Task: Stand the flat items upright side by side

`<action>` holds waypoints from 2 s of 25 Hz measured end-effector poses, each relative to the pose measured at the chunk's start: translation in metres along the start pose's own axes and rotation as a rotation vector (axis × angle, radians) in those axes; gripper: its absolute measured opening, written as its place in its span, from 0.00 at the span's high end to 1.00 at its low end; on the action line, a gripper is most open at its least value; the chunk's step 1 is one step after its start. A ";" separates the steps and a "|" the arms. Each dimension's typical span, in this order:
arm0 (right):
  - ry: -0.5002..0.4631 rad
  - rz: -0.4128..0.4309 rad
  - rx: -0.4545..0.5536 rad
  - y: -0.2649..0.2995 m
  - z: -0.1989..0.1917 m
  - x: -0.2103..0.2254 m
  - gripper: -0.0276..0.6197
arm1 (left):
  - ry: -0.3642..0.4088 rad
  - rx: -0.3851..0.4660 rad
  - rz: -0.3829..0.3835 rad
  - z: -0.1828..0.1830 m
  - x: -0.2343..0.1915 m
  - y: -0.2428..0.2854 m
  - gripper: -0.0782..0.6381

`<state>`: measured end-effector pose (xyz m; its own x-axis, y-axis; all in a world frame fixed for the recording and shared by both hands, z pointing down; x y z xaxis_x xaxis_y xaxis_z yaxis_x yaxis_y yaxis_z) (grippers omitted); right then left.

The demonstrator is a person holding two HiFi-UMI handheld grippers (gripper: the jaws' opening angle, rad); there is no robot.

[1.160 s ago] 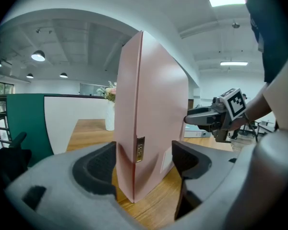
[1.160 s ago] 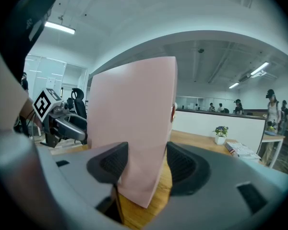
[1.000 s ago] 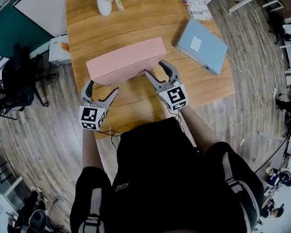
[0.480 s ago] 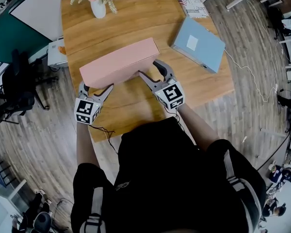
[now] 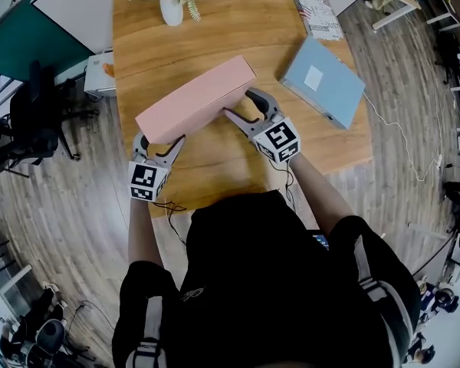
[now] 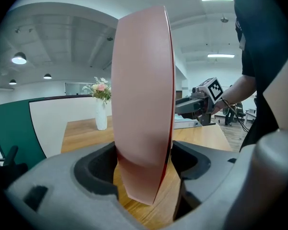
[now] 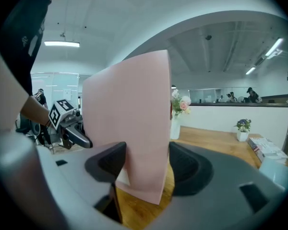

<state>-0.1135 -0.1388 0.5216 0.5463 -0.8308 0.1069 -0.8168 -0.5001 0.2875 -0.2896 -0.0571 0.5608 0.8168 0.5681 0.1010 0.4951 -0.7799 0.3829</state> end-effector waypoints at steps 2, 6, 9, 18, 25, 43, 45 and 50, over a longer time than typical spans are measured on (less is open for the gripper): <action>-0.014 0.037 -0.006 0.005 0.002 0.003 0.51 | -0.011 -0.004 0.032 -0.001 0.003 -0.002 0.40; -0.031 0.103 -0.010 0.017 0.007 0.011 0.51 | -0.031 -0.018 0.092 -0.002 0.006 -0.003 0.41; -0.044 0.146 -0.014 0.025 0.010 0.013 0.51 | -0.042 -0.024 0.141 -0.003 0.008 -0.004 0.41; -0.088 0.288 -0.027 0.047 0.017 0.020 0.52 | -0.108 -0.036 0.314 -0.001 0.021 -0.006 0.41; -0.122 0.384 -0.025 0.067 0.023 0.022 0.52 | -0.147 -0.043 0.434 -0.001 0.026 -0.006 0.42; -0.191 0.607 -0.005 0.119 0.038 0.003 0.57 | -0.208 -0.114 0.723 -0.003 0.047 -0.010 0.44; -0.181 0.622 -0.004 0.124 0.039 -0.001 0.57 | -0.229 -0.117 0.759 -0.003 0.049 -0.011 0.44; -0.162 0.637 0.003 0.134 0.042 -0.004 0.56 | -0.258 -0.124 0.822 -0.002 0.050 -0.010 0.45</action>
<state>-0.2329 -0.2134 0.5198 -0.0793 -0.9907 0.1107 -0.9719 0.1015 0.2123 -0.2541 -0.0206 0.5645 0.9502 -0.2516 0.1842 -0.3048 -0.8740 0.3785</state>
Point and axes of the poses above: the fingertips, and each gripper's own axes: y forward along the fingers, x to its right, z out of its top, the point moved 2 cm from there along -y, backward along the fingers, and after that the axes turned 6 degrees about y, right-handed, at the moved point
